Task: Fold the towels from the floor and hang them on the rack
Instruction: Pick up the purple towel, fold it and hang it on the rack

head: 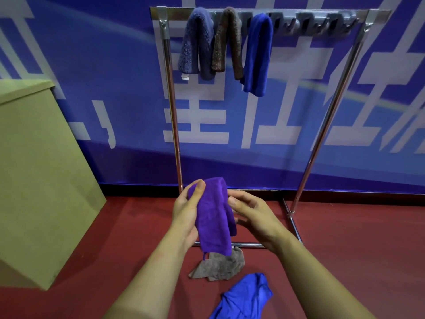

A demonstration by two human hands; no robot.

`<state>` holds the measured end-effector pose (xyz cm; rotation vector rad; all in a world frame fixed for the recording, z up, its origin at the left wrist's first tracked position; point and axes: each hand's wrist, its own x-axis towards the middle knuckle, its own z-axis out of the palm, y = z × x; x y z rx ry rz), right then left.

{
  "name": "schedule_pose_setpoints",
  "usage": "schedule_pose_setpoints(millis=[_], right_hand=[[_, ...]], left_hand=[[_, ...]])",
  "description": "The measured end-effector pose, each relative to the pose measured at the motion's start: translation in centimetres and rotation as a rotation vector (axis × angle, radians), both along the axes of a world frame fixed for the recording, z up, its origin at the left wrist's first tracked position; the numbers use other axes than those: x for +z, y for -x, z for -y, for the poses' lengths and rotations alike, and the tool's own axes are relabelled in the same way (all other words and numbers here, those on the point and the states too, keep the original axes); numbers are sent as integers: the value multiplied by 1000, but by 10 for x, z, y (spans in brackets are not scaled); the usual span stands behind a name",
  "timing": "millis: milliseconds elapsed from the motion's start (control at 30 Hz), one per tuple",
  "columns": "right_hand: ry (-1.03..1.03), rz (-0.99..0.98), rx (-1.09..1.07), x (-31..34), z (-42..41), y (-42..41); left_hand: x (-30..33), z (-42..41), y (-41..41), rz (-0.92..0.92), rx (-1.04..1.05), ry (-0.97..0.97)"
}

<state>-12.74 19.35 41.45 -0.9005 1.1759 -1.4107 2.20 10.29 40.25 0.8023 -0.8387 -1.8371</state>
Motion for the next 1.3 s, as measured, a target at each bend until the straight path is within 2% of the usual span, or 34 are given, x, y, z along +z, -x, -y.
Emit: schedule_pose_setpoints(millis=[167,300,367,433,500,833,1067,1300], right_hand=[[39,-197,-43,-4,1,-10],[-11,-292,-255,-15,5,-1],[-22,-321,-352,-15,6,1],[-15,-286,-371,-9,6,-2],[-15,-184,-345,-1,4,-7],[136,-212,-423,64,-30,-35],[203,-323,-453,122,-52,-46],[219,-505,-476,165,-71,-52]], left_hand=[[-6,-3,7,168,37,102],[-16,-2,7,456,154,337],[-19,-6,11,520,81,412],[-19,-18,20,520,-72,427],[-16,-28,28,527,-112,459],[49,-59,29,474,9,608],[113,-84,12,432,63,659],[156,-101,-3,492,93,750]])
